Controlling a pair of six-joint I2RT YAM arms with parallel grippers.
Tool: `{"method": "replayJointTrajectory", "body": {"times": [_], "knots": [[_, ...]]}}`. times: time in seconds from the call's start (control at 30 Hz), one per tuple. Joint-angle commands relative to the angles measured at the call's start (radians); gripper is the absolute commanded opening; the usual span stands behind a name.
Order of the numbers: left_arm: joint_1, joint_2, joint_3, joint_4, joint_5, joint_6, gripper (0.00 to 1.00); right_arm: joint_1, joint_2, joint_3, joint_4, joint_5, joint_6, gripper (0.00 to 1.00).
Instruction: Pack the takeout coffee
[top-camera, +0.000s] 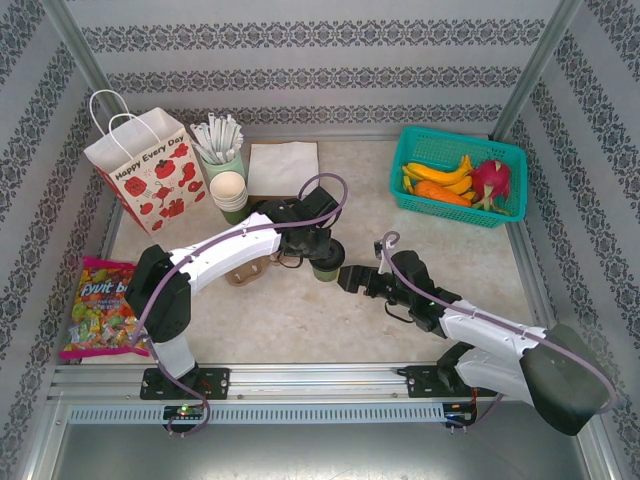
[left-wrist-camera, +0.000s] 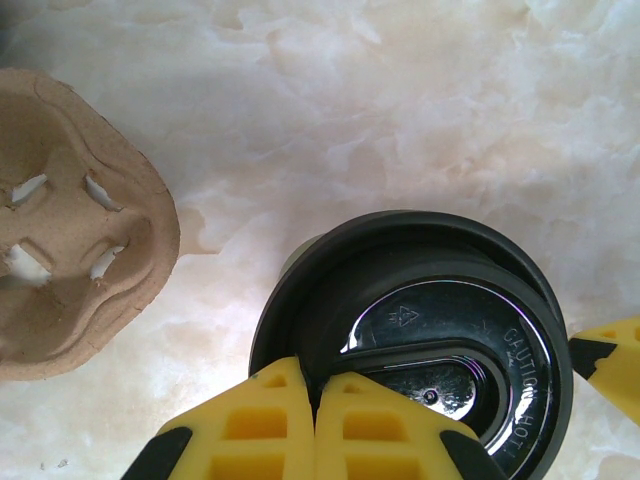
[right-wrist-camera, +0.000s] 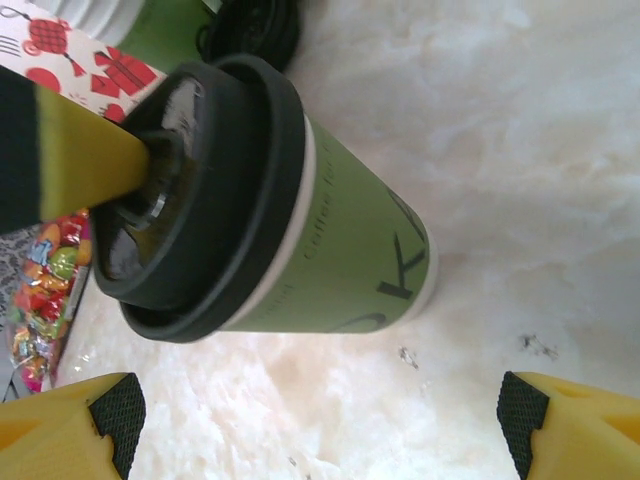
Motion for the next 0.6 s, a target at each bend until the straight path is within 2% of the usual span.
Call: {"method": "replayJointTrajectory", "body": {"times": [0.0,0.27,0.57], "knots": [[-0.016,0.07,-0.014,-0.065,0.045,-0.002,0.0,0.008,0.016,0.008,0.04,0.008,-0.021,0.93],[-0.016,0.072,-0.018,-0.064,0.053,-0.001,0.0,0.012,0.134,0.026,0.157,-0.014,0.017,0.92],[-0.016,0.085,-0.01,-0.066,0.058,0.007,0.0,0.015,0.112,0.026,0.18,-0.013,0.015,0.92]]}}
